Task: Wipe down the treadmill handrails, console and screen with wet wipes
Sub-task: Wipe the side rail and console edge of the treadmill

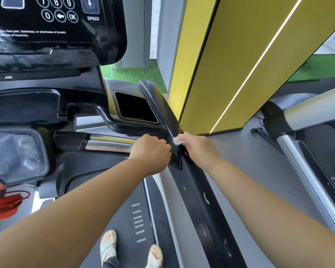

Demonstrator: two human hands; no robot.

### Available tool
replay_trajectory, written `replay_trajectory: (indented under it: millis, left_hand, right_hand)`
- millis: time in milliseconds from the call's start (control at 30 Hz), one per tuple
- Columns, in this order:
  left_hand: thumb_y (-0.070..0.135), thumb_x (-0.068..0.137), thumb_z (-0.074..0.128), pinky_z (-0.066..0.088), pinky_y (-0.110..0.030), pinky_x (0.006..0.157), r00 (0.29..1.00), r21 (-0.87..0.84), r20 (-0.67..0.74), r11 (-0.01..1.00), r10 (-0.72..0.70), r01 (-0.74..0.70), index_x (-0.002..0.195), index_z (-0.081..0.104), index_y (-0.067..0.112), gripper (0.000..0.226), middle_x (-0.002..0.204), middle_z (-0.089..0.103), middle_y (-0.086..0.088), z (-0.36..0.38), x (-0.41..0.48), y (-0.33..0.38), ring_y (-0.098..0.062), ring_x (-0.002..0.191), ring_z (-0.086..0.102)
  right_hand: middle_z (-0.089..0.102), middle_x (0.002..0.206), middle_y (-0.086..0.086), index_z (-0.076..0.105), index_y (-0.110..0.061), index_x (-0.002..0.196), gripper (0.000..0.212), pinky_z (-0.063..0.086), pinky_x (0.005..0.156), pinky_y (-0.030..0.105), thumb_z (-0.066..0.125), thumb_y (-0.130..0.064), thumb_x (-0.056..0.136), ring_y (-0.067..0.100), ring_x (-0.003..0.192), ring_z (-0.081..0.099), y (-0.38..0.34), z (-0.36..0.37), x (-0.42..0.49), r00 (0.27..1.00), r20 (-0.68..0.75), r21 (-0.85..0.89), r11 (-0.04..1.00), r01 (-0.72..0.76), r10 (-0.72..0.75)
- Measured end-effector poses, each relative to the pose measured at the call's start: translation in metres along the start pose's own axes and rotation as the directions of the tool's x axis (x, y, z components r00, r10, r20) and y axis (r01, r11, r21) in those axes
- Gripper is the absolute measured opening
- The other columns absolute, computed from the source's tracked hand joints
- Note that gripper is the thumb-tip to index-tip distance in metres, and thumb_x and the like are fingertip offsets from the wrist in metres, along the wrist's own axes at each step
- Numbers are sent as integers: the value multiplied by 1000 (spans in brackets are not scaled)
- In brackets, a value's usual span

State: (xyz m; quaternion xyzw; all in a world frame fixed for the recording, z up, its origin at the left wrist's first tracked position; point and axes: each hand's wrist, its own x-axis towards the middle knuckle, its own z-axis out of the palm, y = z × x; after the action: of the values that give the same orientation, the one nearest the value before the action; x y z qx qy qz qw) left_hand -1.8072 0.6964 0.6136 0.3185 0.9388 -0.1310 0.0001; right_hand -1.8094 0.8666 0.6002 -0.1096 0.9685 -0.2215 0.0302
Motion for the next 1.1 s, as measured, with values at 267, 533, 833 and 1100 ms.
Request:
replay_trajectory:
  millis: [267,533,833,1100]
  left_hand:
    - [34,101,22,34,-31,66,999,-32,-31,999,-15,14,104,57,22,37,98,60,3,6,2,1,-20,90,58]
    - [37,101,20,34,-31,67,998,-88,-50,996,-33,28,100,57,21,40,95,60,2,8,3,0,-20,86,58]
    - [35,101,21,34,-31,67,999,-43,-47,999,-27,25,103,56,21,38,97,60,2,9,4,0,-20,88,58]
    - [35,101,20,36,-30,68,998,-68,-63,997,-25,21,103,56,21,39,97,59,3,8,2,0,-19,87,57]
  right_hand:
    - [46,56,-4,67,-8,112,32,28,52,17,48,-15,88,17,46,43,13,5,-64,997,-48,39,997,69,-67]
    - [72,97,2,66,-13,117,26,43,67,9,49,-12,98,-5,74,61,8,-24,-34,997,-75,114,993,41,-32]
    - [64,66,9,68,-5,111,33,38,53,21,46,-21,92,24,54,56,3,14,-51,990,-123,64,995,78,-69]
    - [69,86,-6,68,-15,107,23,40,63,6,47,-14,98,-14,69,56,11,-27,-71,993,112,197,980,-42,20]
